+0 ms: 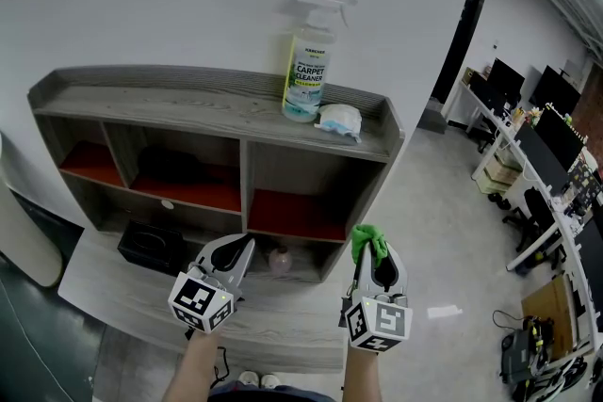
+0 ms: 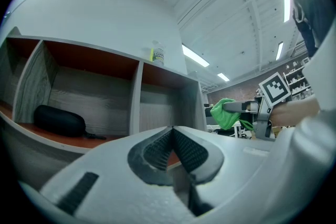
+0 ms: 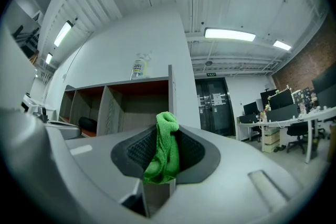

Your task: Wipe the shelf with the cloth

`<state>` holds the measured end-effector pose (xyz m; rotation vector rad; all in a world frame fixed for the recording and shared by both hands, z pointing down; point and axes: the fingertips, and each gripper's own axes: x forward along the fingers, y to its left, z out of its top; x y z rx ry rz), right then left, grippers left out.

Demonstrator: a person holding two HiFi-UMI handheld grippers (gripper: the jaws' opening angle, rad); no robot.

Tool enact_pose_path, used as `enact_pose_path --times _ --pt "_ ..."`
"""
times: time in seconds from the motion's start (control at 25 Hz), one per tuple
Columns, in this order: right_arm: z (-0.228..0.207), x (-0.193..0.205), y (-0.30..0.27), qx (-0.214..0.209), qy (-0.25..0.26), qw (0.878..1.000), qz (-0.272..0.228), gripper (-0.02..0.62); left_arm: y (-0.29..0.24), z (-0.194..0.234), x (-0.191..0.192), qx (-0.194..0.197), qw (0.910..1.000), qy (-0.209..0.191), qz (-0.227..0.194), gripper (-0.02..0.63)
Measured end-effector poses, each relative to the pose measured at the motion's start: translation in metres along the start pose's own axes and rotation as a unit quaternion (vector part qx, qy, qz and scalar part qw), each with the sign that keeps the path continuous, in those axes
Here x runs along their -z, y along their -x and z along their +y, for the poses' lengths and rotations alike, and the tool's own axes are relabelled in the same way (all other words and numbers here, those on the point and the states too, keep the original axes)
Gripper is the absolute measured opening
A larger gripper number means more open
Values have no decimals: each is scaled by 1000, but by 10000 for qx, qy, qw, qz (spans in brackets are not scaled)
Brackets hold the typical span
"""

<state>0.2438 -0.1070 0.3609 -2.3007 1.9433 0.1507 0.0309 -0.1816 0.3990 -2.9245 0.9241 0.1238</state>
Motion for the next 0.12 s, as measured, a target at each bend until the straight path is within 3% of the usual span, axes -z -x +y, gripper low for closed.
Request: enact_pose_path --times 0.12 --pt "0 0 0 -5 -7 10000 4 103 0 0 0 4 10000 1 3 -2"
